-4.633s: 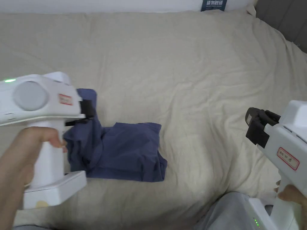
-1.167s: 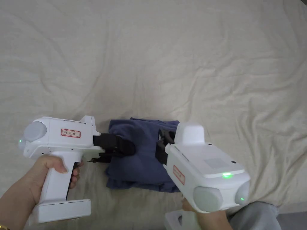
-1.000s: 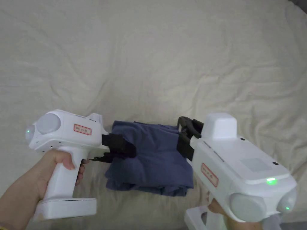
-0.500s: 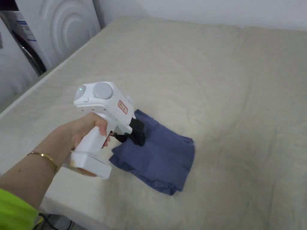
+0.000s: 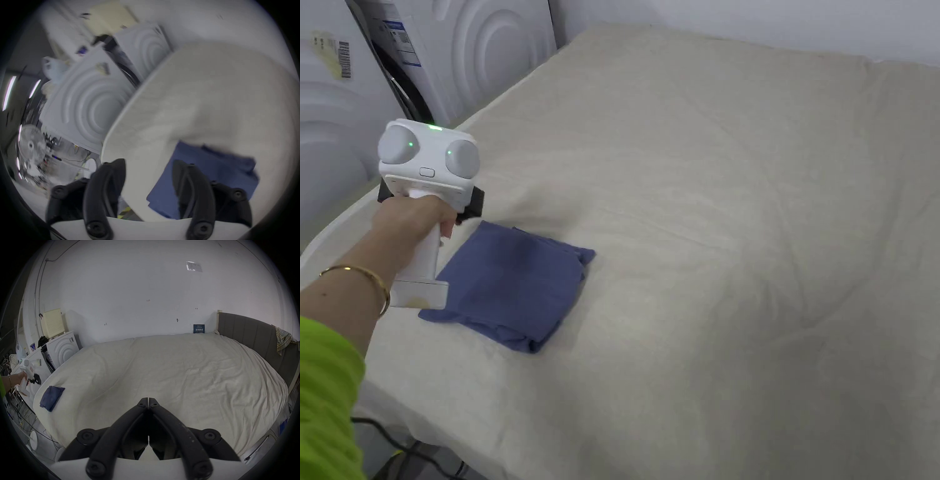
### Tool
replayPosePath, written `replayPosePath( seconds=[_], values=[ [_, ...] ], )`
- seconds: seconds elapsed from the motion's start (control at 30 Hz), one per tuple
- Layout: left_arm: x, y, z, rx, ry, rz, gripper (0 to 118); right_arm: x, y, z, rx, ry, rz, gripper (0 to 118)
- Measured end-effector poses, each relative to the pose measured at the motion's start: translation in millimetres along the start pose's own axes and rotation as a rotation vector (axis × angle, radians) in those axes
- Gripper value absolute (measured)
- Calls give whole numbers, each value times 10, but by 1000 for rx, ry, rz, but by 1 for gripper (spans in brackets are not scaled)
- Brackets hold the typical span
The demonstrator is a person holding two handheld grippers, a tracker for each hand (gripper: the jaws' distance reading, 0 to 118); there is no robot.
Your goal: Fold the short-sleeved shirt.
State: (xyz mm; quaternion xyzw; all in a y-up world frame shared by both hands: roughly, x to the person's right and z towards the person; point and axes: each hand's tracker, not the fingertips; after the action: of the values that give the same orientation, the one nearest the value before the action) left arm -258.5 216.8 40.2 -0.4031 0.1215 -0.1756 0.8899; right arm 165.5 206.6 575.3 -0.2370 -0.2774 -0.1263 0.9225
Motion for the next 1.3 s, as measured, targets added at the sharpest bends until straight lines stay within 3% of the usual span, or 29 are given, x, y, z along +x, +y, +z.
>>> replayPosePath(
  seconds=[0.1,0.2,0.33,0.47,0.67,0.9,1.03,1.3],
  values=[
    [-2,-29,483,203,-79,124,19,35,33,78,16,17,2,2],
    [130,-77,1194,404,-171,127,2,111,110,205,55,10,24,2],
    [319,-174,2212,633,-357,163,0,263,299,414,127,-5,37,2],
    [653,-428,3127,852,-439,78,0,501,533,640,239,-25,30,2],
    [1082,-971,3961,934,-652,86,0,707,900,971,364,-84,81,2],
    [1543,-1612,4230,910,-792,47,0,977,965,1077,404,-139,88,2],
    [1750,-1903,4176,876,-808,16,0,1005,760,1004,391,-153,102,2],
    [1928,-2245,3910,800,-799,-16,0,970,283,782,294,-182,38,2]
  ],
)
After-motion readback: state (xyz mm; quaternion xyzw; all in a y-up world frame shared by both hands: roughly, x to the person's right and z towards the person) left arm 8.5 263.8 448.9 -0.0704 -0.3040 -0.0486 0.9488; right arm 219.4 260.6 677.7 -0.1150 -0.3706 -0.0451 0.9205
